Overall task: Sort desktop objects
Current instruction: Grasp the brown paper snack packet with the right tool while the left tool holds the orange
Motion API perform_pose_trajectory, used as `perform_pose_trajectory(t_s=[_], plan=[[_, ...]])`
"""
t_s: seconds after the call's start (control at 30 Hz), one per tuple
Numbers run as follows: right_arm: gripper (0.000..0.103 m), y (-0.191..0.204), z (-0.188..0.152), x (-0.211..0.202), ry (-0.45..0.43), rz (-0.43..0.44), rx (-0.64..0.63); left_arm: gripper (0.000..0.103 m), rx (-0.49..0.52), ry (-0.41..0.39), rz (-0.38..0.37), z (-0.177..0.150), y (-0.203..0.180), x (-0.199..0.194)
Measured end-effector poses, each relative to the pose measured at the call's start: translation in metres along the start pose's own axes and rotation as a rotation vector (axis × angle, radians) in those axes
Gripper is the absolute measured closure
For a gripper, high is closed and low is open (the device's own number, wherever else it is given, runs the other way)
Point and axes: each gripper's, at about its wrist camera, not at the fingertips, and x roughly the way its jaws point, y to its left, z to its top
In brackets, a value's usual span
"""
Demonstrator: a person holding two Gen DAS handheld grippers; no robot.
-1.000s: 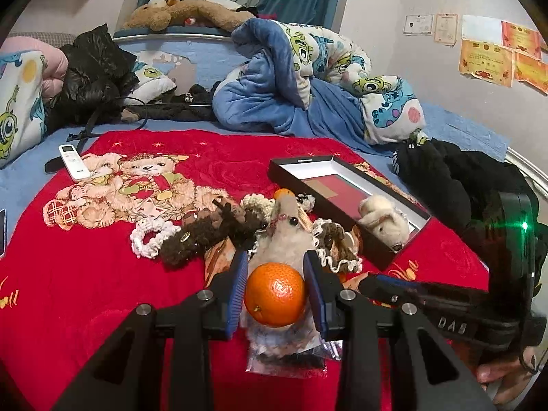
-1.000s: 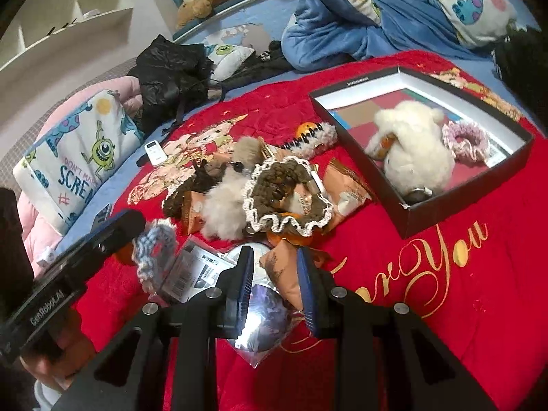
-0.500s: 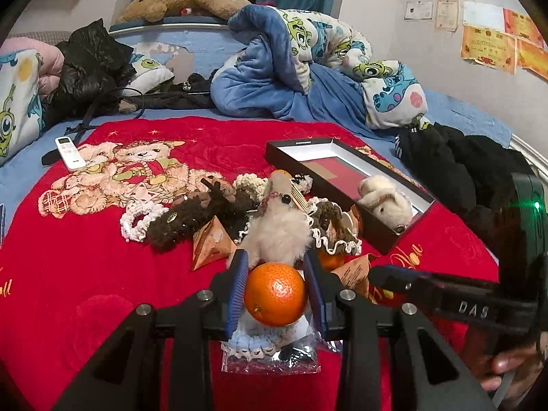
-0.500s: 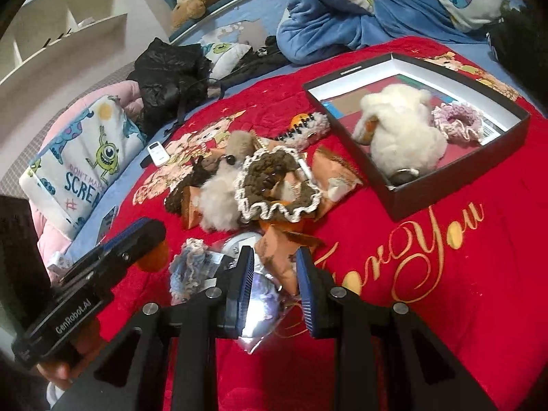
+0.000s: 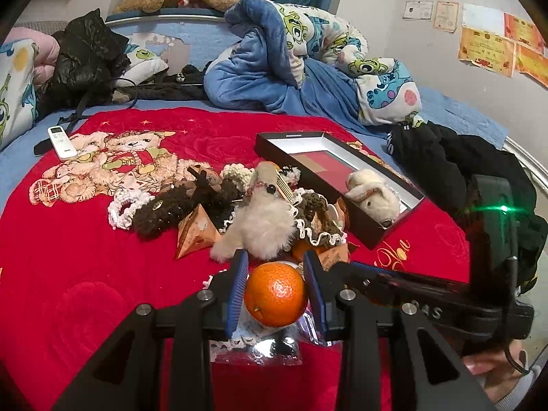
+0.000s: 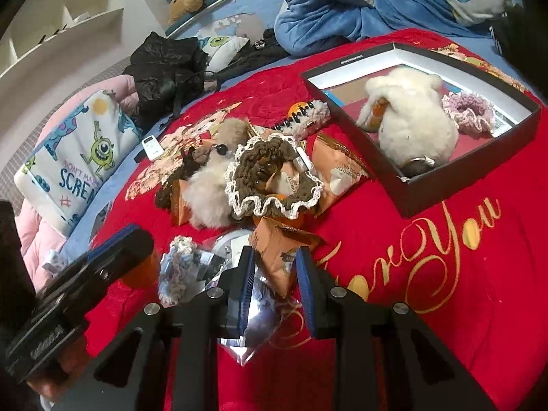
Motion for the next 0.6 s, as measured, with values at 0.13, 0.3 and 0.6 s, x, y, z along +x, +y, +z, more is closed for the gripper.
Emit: perform_pose_trajectory(t_s=[0.13, 0.3, 0.6], plan=[[0.075, 0.003, 0.003, 0.006, -0.002, -0.001, -0.005, 0.068, -0.003, 0.009, -0.012, -0.002, 0.001, -0.002], [0.066, 0.010, 0.003, 0.015, 0.000, -0.019, -0.045, 0.068, -0.009, 0.030, -0.028, -0.005, 0.002, 0.000], [0.064, 0.002, 0.005, 0.032, 0.018, -0.067, -0.007, 0.068, -0.019, 0.037, -0.040, -0.005, 0.006, 0.001]])
